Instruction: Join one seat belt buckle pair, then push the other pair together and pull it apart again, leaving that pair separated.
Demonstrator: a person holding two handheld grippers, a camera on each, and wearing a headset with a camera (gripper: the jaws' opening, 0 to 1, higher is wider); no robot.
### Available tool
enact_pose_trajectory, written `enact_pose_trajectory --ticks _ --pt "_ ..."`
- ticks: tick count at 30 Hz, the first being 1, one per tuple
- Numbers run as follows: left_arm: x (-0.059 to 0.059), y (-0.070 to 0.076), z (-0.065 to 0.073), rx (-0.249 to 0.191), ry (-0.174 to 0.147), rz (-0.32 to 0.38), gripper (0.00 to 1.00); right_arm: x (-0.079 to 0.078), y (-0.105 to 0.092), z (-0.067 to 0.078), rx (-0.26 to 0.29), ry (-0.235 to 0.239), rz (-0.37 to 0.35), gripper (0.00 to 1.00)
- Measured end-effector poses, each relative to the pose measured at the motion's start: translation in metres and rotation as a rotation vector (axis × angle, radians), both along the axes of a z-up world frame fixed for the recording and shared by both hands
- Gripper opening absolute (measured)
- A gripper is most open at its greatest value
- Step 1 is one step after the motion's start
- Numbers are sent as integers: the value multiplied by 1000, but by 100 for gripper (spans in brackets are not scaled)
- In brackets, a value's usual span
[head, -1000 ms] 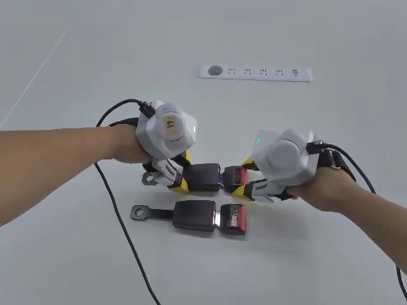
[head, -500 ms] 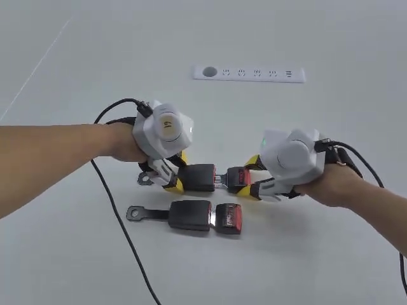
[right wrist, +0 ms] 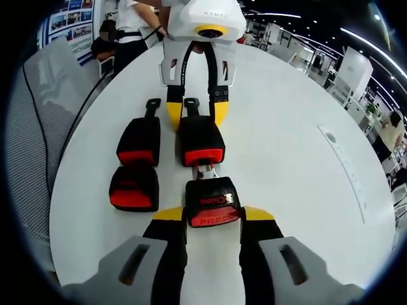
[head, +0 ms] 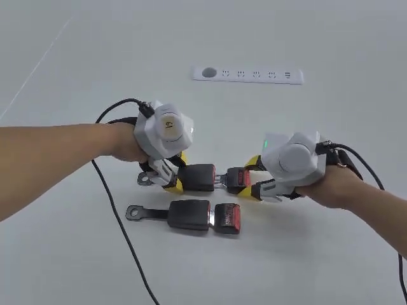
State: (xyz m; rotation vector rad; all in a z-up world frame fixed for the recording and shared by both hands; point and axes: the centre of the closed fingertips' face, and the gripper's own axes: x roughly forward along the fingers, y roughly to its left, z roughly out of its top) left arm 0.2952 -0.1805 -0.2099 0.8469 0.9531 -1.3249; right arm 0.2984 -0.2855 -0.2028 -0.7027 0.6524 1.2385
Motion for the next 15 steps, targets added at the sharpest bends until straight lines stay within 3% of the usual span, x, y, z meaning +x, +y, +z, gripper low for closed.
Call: enact_pose_trajectory --ticks 13,15 --pt "0 0 -1 10 0 -8 32 -1 -7 0 -12 -6 14 29" --pt "6 4 -2 11 0 -9 32 -3 -10 0 -13 -4 12 29"
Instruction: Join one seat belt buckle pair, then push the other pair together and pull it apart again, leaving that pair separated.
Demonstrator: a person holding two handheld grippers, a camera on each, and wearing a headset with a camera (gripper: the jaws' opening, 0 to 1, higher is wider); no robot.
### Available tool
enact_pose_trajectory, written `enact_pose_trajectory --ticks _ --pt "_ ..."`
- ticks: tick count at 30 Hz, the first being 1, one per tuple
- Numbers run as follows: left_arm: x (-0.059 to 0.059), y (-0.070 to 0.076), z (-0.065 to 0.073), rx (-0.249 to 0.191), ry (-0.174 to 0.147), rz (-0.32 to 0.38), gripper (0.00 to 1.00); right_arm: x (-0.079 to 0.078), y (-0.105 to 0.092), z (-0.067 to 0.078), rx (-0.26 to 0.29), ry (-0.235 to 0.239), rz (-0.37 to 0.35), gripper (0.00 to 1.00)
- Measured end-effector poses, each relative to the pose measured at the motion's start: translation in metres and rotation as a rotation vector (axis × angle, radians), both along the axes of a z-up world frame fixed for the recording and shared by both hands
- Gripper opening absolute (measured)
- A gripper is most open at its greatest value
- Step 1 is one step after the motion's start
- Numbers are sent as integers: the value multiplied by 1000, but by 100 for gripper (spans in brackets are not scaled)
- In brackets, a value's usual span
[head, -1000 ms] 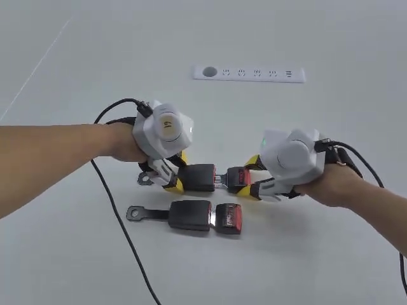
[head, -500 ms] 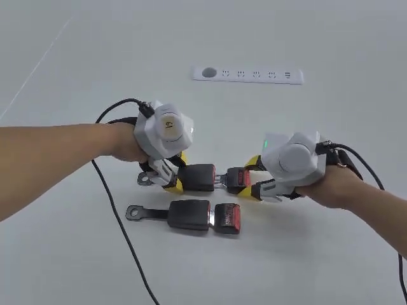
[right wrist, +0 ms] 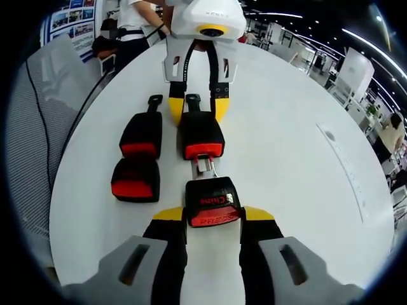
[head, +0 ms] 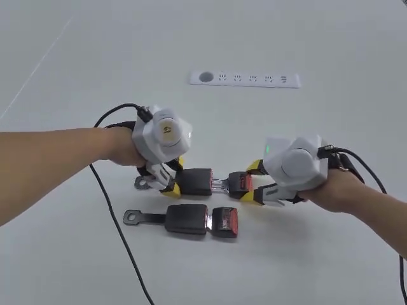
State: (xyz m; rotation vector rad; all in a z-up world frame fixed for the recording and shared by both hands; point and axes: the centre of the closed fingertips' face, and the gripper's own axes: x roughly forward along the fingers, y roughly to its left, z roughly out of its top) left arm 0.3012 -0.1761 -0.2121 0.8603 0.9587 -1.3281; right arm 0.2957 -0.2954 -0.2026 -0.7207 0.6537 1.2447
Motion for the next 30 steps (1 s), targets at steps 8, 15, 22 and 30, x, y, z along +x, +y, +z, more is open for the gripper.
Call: enact_pose_trajectory --ticks 8,15,22,30 --pt "-2 -1 0 4 0 -1 32 1 -10 0 -9 1 -8 29" --pt "-5 -4 1 10 0 -4 32 4 -21 0 -23 -1 -11 29" --pt "-4 -3 0 10 1 -6 32 3 -30 0 -34 4 -18 29" --pt "-7 -5 4 13 1 -10 32 5 -42 0 -47 5 -24 30"
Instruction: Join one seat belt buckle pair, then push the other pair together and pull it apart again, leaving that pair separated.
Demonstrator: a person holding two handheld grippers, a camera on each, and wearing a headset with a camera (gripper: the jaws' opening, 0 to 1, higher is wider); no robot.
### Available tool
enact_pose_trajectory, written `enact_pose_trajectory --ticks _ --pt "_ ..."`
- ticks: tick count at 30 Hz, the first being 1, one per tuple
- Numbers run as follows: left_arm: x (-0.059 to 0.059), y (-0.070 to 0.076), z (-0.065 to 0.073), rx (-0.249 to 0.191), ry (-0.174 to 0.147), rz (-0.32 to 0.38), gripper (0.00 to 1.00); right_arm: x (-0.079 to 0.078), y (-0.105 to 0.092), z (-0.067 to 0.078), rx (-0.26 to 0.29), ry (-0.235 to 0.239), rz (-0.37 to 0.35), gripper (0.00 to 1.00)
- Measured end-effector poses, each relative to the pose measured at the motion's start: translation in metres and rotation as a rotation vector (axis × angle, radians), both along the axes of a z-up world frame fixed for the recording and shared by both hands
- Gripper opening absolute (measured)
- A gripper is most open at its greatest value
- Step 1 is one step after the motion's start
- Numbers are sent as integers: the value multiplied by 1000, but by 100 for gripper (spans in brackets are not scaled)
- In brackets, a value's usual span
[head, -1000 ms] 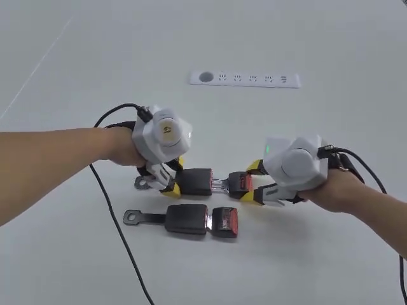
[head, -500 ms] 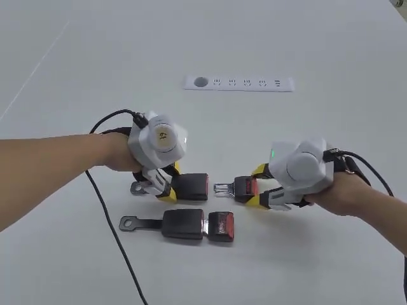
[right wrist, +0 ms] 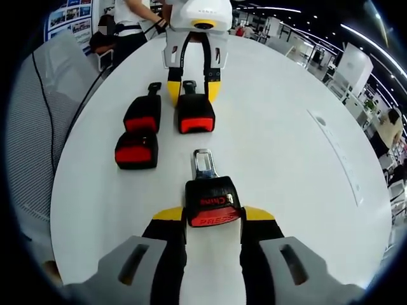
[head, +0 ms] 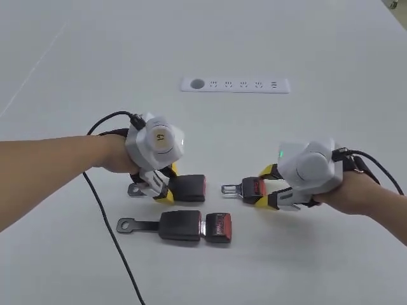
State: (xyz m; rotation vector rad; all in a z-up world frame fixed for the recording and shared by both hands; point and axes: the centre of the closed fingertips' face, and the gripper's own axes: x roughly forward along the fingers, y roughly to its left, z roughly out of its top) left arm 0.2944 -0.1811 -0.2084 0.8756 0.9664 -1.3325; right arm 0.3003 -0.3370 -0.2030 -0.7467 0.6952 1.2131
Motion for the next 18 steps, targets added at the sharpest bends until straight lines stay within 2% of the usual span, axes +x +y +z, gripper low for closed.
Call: enact_pose_trajectory --ticks 4,13,16,18 --pt "3 2 -4 1 0 0 32 0 -6 0 -8 1 -2 30" --pt "3 2 -3 10 -3 -3 32 0 -17 -2 -14 12 -11 31" --pt "6 4 -7 11 -4 -2 32 -2 -20 -3 -37 -8 15 31" --pt "2 1 -3 13 -4 -1 32 -2 -19 -3 -36 -7 11 31"
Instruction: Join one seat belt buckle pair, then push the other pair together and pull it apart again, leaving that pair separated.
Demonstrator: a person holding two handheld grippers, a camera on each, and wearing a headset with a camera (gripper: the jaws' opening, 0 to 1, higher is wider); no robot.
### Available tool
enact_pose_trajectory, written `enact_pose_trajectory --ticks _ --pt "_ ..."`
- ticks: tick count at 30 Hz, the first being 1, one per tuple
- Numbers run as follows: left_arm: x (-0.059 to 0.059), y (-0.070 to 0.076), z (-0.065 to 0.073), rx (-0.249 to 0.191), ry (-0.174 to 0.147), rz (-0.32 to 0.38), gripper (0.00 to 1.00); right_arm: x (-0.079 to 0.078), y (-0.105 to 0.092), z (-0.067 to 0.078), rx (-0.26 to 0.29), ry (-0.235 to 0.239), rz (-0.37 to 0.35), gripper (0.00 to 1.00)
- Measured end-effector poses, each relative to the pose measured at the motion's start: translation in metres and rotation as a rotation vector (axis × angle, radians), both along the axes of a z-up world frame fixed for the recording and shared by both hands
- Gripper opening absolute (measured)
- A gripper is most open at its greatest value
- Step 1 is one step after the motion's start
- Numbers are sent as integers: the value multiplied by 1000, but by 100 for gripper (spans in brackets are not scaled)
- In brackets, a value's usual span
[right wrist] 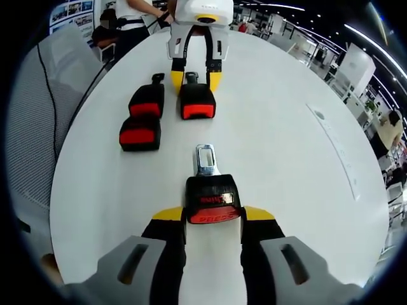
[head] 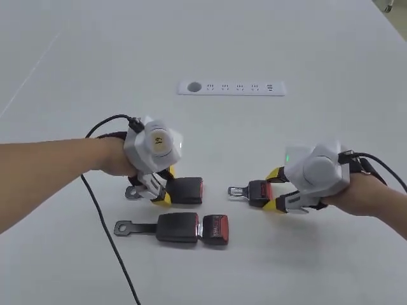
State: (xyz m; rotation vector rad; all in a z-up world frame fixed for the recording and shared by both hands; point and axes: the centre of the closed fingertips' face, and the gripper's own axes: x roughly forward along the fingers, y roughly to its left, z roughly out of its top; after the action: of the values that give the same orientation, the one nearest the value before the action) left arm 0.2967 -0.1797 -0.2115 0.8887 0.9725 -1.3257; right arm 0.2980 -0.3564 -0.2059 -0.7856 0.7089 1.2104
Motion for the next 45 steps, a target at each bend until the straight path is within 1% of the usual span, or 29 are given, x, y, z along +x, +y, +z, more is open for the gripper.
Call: enact_pose_trajectory --ticks 4,8,10,11,14,18,20,22,24,26,28,31,32,33,34,36,37,38,39,40,41,44,45 --pt "2 1 -1 2 -1 1 32 1 0 0 -6 -7 12 31" --pt "-2 -2 3 7 -4 4 32 2 -1 -1 -10 -13 20 31" --pt "1 0 2 13 -14 18 35 1 0 0 -10 -15 19 31" --pt "1 -1 3 14 -14 26 36 1 0 1 -8 -14 17 32" --pt "1 0 1 13 -12 25 35 1 -1 4 1 -9 2 38" --pt "0 -1 4 21 -21 36 37 2 -3 7 3 -18 -5 41" --pt "0 1 2 28 -18 37 38 0 -3 9 2 -18 -5 43" --pt "1 7 -1 45 -18 39 41 -2 -5 9 4 -14 -10 45" --pt "-1 9 2 47 -21 47 42 -4 -7 12 7 -12 -14 45" --pt "0 15 4 27 -20 90 43 -7 -9 15 4 -12 -18 47" --pt "-6 17 11 20 -20 115 43 -8 -11 15 6 -12 -26 48" --pt "-9 26 13 9 -20 145 43 -10 -14 15 8 -12 -32 49" --pt "-11 30 16 1 -21 161 44 -13 -15 16 11 -9 -37 50" --pt "-9 35 13 -8 -21 173 44 -14 -16 16 12 -6 -41 50" --pt "-10 40 14 -23 -19 195 44 -17 -17 17 12 -6 -43 51" --pt "-15 47 18 -44 -18 225 46 -21 -19 16 13 1 -47 52" --pt "-14 52 15 -55 -16 241 47 -23 -21 15 15 1 -52 53" --pt "-18 57 16 -66 -13 255 47 -24 -22 15 18 6 -62 54" --pt "-22 56 20 -75 -11 269 47 -26 -23 15 20 7 -66 54" --pt "-26 59 21 -89 -7 291 48 -28 -24 16 22 7 -71 54" --pt "-25 65 18 -97 -7 298 49 -31 -26 16 28 9 -82 55" --pt "-33 71 20 -124 -12 329 50 -37 -28 18 46 12 -104 56" --pt "-36 72 24 -140 -14 347 51 -40 -29 18 51 15 -114 57"
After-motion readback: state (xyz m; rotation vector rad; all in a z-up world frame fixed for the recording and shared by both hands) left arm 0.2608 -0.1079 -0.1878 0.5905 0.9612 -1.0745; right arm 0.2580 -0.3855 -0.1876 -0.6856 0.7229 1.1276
